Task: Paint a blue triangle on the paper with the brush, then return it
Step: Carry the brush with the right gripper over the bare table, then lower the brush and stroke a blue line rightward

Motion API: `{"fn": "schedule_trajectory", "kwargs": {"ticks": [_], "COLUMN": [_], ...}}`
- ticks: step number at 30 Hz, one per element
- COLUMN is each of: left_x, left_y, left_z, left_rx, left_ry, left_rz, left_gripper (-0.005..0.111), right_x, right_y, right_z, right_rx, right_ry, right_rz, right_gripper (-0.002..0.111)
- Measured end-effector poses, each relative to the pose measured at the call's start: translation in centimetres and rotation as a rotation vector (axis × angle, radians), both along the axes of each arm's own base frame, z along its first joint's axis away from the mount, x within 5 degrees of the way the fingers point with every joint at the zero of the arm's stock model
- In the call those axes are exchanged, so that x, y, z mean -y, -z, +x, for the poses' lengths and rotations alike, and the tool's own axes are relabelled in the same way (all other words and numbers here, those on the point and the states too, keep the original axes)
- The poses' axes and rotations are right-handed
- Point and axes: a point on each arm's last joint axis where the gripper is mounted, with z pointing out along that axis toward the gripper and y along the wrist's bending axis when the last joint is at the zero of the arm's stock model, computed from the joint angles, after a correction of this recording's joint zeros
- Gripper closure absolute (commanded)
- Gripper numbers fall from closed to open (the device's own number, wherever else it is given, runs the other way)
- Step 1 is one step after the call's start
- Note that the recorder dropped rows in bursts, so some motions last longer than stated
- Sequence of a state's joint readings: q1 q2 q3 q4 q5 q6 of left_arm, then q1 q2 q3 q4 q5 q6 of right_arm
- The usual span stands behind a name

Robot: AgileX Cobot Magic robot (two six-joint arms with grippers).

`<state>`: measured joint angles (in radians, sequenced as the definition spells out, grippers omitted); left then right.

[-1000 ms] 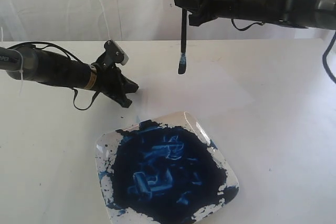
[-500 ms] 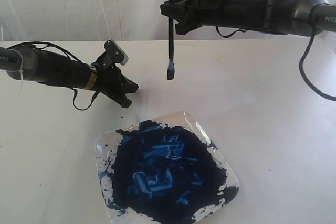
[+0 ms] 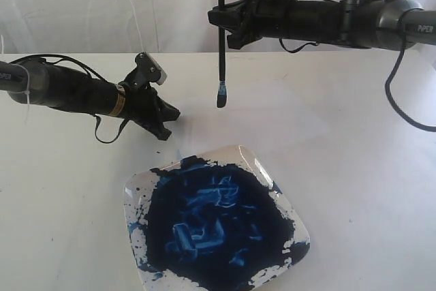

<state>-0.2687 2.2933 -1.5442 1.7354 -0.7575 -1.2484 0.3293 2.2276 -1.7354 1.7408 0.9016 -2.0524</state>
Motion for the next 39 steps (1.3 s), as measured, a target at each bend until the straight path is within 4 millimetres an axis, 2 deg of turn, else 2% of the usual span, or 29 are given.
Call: {"fn": "schedule_trajectory", "kwargs": {"ticks": [20, 28, 39], "left_x": [0.1, 0.1, 0.1], "left_y": [0.0, 0.0, 0.0], "left_z": [-0.1, -0.1, -0.1], "left_rx": [-0.005, -0.005, -0.004], "left_ry": [0.014, 0.014, 0.015], "left_rz": [-0.01, -0.01, -0.009], "left_gripper": [0.107, 0.107, 0.107], "right_x": [0.0, 0.0, 0.1], "right_y": [0.0, 0.8, 1.0], "right_z": [0.0, 0.2, 0.5], "right_rx": [0.0, -0.016, -0.017], "right_ry": [0.004, 0.004, 0.044], "right_rz": [-0.002, -0.007, -0.026], "right_gripper": [0.108, 0.108, 0.108]}}
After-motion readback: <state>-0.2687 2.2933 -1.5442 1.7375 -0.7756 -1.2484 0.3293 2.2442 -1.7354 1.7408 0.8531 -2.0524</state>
